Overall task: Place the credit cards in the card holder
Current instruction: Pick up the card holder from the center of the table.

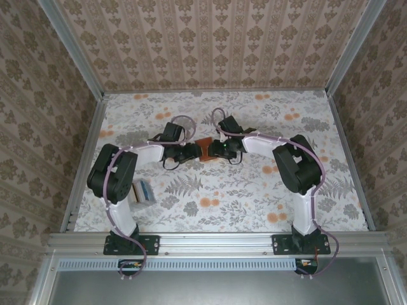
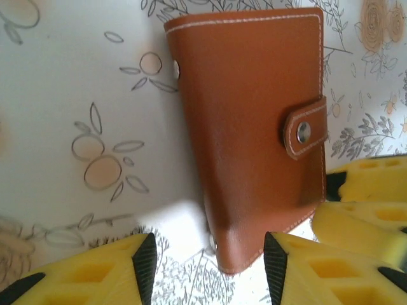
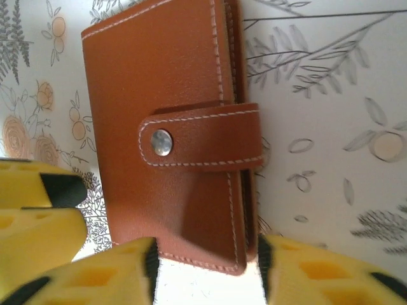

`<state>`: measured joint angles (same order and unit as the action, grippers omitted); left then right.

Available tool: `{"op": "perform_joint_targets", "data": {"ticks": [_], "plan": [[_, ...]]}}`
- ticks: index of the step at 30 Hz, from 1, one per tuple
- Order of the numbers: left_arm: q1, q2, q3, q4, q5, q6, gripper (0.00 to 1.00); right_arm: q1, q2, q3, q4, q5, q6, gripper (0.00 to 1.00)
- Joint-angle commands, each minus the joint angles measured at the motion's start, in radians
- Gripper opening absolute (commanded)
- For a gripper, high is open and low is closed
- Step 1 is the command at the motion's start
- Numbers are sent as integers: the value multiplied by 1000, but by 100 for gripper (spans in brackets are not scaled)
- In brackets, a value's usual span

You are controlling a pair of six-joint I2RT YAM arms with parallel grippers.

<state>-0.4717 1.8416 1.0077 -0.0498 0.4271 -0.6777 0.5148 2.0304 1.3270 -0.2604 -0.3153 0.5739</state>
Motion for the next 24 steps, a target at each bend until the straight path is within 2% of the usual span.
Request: {"op": "perform_joint_targets", "data": {"ticks": [1, 5, 6, 10, 14, 18, 22, 24], "plan": [[30, 31, 24, 75, 58, -29, 52, -6, 53, 37, 36, -134, 4, 28], [50, 48, 13, 124, 94, -35, 52, -19, 20, -30, 133, -189, 43, 2], [56, 48, 14, 116, 101, -36, 51, -27, 8, -48, 159, -218, 61, 0], [67, 17, -15, 135, 123, -47, 43, -47, -48, -146, 302, -310, 131, 0], [68, -27, -29, 105, 131, -27, 42, -58, -67, -218, 411, -390, 212, 0], [77, -44, -53, 72, 111, -2, 57, -60, -113, -313, 566, -438, 305, 0], [88, -67, -108, 78, 107, -24, 59, -66, -158, -343, 626, -465, 359, 0], [90, -55, -116, 99, 148, -41, 59, -64, -173, -348, 644, -465, 370, 0]]}}
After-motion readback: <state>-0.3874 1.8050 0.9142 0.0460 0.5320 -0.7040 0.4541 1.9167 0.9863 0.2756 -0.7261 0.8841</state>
